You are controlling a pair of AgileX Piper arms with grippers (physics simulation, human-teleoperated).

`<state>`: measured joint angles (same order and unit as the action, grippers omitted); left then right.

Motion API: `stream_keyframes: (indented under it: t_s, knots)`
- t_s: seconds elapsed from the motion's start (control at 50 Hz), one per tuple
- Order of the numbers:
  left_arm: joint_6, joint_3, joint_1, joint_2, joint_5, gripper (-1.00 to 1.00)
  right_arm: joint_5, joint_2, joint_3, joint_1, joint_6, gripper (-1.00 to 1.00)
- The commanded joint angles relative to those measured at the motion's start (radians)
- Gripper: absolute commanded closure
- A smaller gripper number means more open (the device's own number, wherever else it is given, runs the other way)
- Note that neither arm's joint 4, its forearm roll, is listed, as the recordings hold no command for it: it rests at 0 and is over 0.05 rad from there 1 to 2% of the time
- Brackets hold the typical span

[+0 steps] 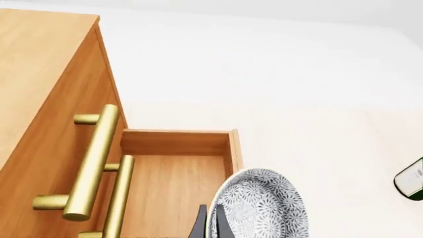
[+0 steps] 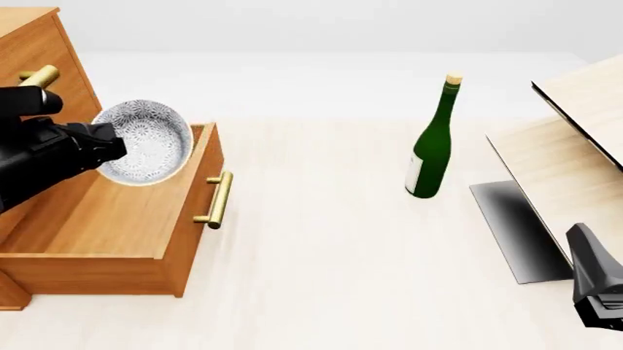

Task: Put the bowl in the bottom drawer of the cabinet and close it.

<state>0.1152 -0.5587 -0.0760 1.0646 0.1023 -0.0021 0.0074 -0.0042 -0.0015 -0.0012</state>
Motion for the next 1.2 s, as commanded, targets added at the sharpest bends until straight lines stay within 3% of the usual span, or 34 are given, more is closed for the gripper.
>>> stream_keyframes:
  t_s: [0.02, 0.46, 1.2]
  knots:
    - [-0.031, 0.02, 0.065, 0.026, 0.049, 1.0, 0.0, 0.0, 0.0, 0.0, 0.0, -1.0]
    - [-0.064, 0.039, 0.145, 0.149, 0.142, 1.0, 0.0, 0.0, 0.0, 0.0, 0.0, -1.0]
    - [-0.089, 0.075, 0.179, 0.289, 0.228, 1.0, 0.0, 0.0, 0.0, 0.0, 0.0, -1.0]
